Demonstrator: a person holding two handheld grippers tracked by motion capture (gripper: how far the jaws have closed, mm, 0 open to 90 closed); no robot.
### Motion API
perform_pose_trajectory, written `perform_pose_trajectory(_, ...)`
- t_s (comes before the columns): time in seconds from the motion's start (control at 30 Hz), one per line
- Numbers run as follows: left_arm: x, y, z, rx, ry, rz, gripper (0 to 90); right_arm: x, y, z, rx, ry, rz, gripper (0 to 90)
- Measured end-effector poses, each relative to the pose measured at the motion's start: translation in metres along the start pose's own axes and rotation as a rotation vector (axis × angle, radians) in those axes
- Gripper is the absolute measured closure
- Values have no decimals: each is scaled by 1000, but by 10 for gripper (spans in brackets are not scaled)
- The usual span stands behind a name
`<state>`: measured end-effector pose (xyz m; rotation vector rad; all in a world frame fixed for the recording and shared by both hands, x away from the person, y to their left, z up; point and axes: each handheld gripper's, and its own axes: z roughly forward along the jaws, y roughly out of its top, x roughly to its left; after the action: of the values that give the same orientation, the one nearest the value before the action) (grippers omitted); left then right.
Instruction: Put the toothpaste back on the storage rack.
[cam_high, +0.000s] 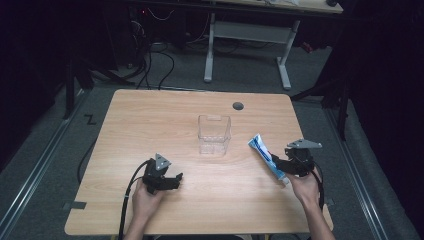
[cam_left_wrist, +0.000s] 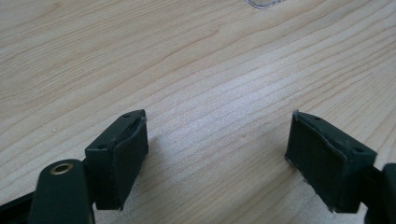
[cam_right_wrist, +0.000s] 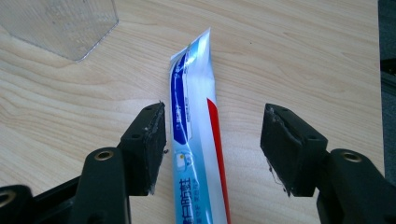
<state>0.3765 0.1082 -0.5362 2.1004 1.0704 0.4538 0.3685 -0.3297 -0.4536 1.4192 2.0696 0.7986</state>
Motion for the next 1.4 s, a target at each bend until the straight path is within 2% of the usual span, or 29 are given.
perform_pose_trajectory(0.13, 0, 0, 0, 0, 0, -2, 209, 0, 9, 3, 41, 17, -30, 480)
perform_pose_trajectory(0.23, 0, 0, 0, 0, 0, -2, 209, 0, 13, 4, 53, 23, -37, 496)
perform_pose_trajectory(0.27, 0, 0, 0, 0, 0, -2, 209, 2, 17, 8, 73, 21, -52, 502)
perform_pose_trajectory(0.5, 0, 0, 0, 0, 0, -2, 208, 9, 28, 20, 127, 14, -87, 497)
perform_pose_trajectory(0.63, 0, 0, 0, 0, 0, -2, 208, 17, 36, 28, 145, 6, -126, 497)
perform_pose_trajectory(0.73, 0, 0, 0, 0, 0, -2, 209, 20, 39, 32, 157, 4, -135, 496)
perform_pose_trajectory(0.9, 0, 0, 0, 0, 0, -2, 208, 26, 43, 49, 193, 4, -152, 470)
perform_pose_trajectory(1.03, 0, 0, 0, 0, 0, -2, 209, 28, 45, 58, 216, -5, -154, 458)
perform_pose_trajectory(1.17, 0, 0, 0, 0, 0, -2, 208, 33, 48, 75, 256, -31, -180, 458)
perform_pose_trajectory(1.27, 0, 0, 0, 0, 0, -1, 208, 34, 48, 80, 276, -39, -178, 469)
perform_pose_trajectory(1.3, 0, 0, 0, 0, 0, -2, 208, 36, 49, 85, 296, -62, -194, 480)
perform_pose_trajectory(1.4, 0, 0, 0, 0, 0, -2, 208, 35, 50, 90, 317, -85, -195, 492)
